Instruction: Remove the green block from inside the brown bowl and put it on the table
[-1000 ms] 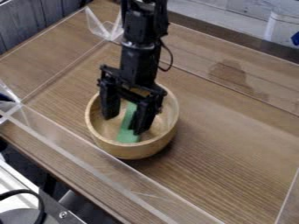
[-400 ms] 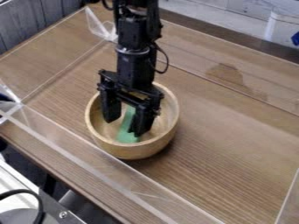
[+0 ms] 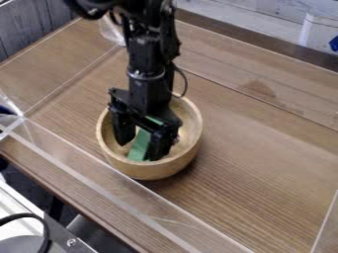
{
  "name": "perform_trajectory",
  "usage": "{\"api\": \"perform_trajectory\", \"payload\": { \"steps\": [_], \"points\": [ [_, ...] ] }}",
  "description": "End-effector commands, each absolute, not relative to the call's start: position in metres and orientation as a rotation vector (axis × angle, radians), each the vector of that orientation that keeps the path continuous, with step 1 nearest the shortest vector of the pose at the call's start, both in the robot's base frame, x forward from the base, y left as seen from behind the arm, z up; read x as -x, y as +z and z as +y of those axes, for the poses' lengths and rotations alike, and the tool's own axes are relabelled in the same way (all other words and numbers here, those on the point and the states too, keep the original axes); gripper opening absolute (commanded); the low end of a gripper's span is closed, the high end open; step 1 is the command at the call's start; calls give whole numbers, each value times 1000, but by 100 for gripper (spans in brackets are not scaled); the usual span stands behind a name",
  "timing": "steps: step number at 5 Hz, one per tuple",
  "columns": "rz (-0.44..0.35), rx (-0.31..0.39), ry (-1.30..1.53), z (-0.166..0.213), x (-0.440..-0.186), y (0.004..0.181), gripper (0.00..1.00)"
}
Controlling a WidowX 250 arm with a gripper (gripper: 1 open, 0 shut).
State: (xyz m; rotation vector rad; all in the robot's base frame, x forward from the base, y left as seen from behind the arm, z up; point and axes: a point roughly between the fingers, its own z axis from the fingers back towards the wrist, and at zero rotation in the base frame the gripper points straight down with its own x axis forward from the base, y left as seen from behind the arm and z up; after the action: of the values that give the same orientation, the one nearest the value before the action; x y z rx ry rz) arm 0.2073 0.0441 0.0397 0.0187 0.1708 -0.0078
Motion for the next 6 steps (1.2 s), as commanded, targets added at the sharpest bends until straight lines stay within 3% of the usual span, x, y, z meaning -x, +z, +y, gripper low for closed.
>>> {"api": "perform_trajectory", "payload": {
  "steps": [1, 2, 4, 5, 6],
  "points": [
    [74, -53, 45, 47, -227, 42, 100],
    [47, -67, 90, 47, -236, 34, 100],
    [-32, -13, 74, 35, -240, 54, 100],
    [-50, -22, 80, 37, -239, 66, 100],
    [-42, -43, 83, 40, -238, 62, 100]
  ]
}}
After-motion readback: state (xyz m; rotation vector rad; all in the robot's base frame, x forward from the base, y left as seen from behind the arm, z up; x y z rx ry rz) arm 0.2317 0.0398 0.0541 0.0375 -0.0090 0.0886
